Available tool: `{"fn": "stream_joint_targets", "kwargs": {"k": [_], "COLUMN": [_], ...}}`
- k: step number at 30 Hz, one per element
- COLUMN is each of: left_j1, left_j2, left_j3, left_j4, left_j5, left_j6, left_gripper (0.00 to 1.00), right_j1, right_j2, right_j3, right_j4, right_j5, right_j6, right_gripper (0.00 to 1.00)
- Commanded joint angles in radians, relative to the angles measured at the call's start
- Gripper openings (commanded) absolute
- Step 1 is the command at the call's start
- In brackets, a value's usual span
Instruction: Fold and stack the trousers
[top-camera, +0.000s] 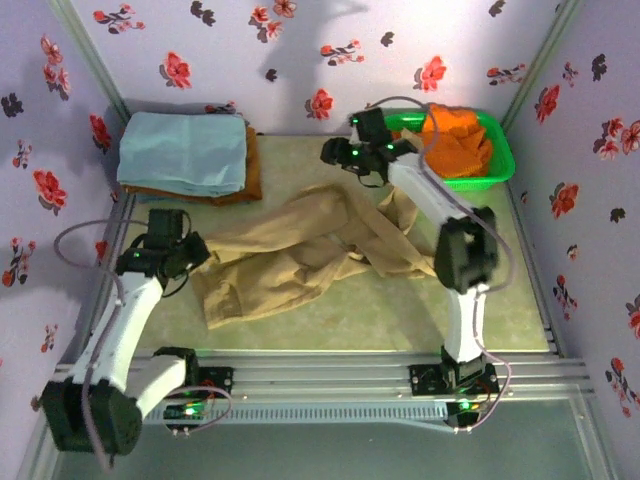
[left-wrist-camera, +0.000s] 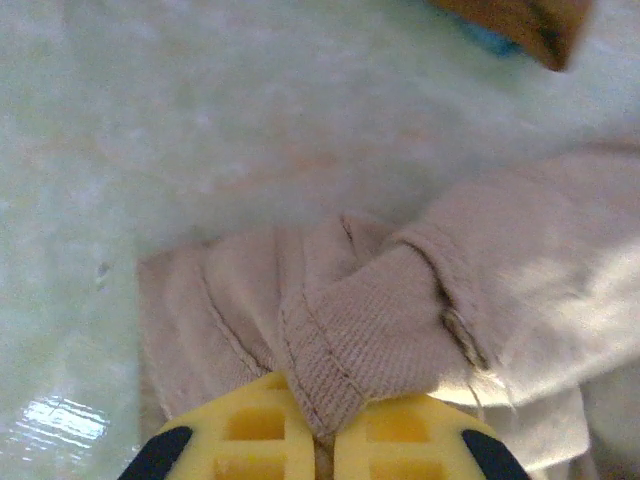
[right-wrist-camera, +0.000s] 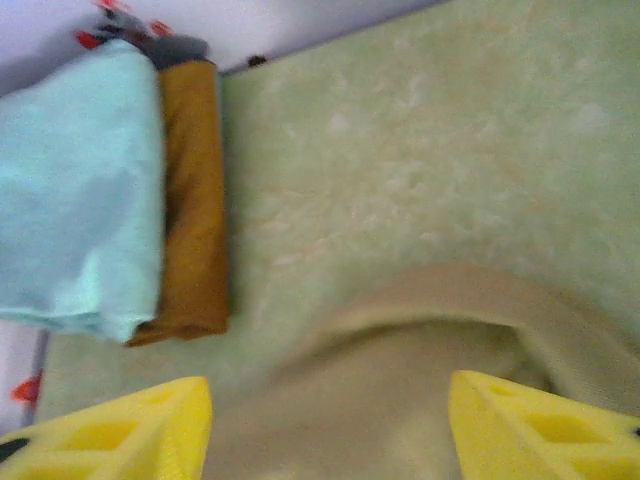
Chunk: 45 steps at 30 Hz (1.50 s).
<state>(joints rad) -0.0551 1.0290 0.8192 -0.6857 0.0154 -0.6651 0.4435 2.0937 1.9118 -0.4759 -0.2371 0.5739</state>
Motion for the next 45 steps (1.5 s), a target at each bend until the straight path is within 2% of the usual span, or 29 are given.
{"fn": "stream_joint_targets", "kwargs": {"k": [1,2,4,5,6,9,12,14,17,19,21,25,31,32,33,35,37,38,42,45], "left_j1": [0.111,0.122,0.124,0.119,0.108,0.052,-0.056,-0.159,-0.348,-0.431,-0.478,-0.563,-0.733,-0.755,-0.769,-0.775,-0.755,-0.733,-0.637,-0.562], "left_j2": [0.070,0.093,0.098,0.084,0.059,-0.029,-0.118,-0.183,-0.293,-0.326,-0.309,-0.209,-0.054,-0.022,0.010,0.056,0.084,0.086,0.018,-0.054], "left_j3": [0.031,0.050,0.069,0.062,0.051,0.016,-0.029,-0.043,-0.037,-0.004,0.018,0.043,-0.027,-0.043,-0.066,-0.115,-0.172,-0.196,-0.288,-0.319], "left_j4": [0.173,0.171,0.173,0.184,0.188,0.150,0.091,0.034,-0.041,-0.095,-0.107,-0.082,0.099,0.131,0.168,0.233,0.281,0.294,0.333,0.314], "left_j5": [0.170,0.172,0.177,0.188,0.195,0.184,0.114,0.025,-0.183,-0.277,-0.299,-0.329,-0.307,-0.304,-0.300,-0.299,-0.316,-0.315,-0.294,-0.277], "left_j6": [-0.049,-0.055,-0.068,-0.079,-0.082,-0.074,-0.082,-0.096,-0.133,-0.143,-0.140,-0.146,-0.211,-0.221,-0.236,-0.253,-0.268,-0.274,-0.278,-0.254], "left_gripper": [0.31,0.55,0.85,0.95,0.99,1.00,1.00,1.00,1.00,1.00,1.00,1.00,1.00,1.00,1.00,0.99,0.99,0.99,0.99,0.99], "right_j1": [0.004,0.004,0.008,0.008,0.009,0.009,0.010,0.011,0.027,0.051,0.089,0.147,0.199,0.202,0.205,0.211,0.215,0.215,0.225,0.277], "right_j2": [-0.027,-0.068,-0.177,-0.248,-0.323,-0.545,-0.726,-0.812,-0.899,-0.937,-0.930,-0.807,-0.621,-0.593,-0.563,-0.530,-0.527,-0.532,-0.585,-0.644], "right_j3": [0.109,0.068,-0.051,-0.138,-0.233,-0.525,-0.766,-0.893,-1.060,-1.166,-1.229,-1.236,-1.185,-1.175,-1.163,-1.144,-1.150,-1.162,-1.245,-1.318], "right_j4": [-0.092,-0.079,-0.053,-0.035,-0.010,0.059,0.106,0.141,0.207,0.279,0.359,0.454,0.567,0.578,0.587,0.578,0.557,0.560,0.547,0.511], "right_j5": [-0.022,-0.007,0.025,0.044,0.060,0.129,0.167,0.167,0.151,0.140,0.142,0.126,0.141,0.136,0.133,0.129,0.149,0.148,0.122,0.118], "right_j6": [-0.015,-0.021,-0.037,-0.043,-0.047,-0.038,0.007,0.064,0.148,0.224,0.283,0.356,0.445,0.451,0.453,0.445,0.433,0.429,0.372,0.355], "right_gripper": [0.74,0.76,0.77,0.77,0.77,0.78,0.79,0.80,0.81,0.84,0.86,0.86,0.87,0.84,0.74,0.38,0.10,0.00,0.00,0.00]}}
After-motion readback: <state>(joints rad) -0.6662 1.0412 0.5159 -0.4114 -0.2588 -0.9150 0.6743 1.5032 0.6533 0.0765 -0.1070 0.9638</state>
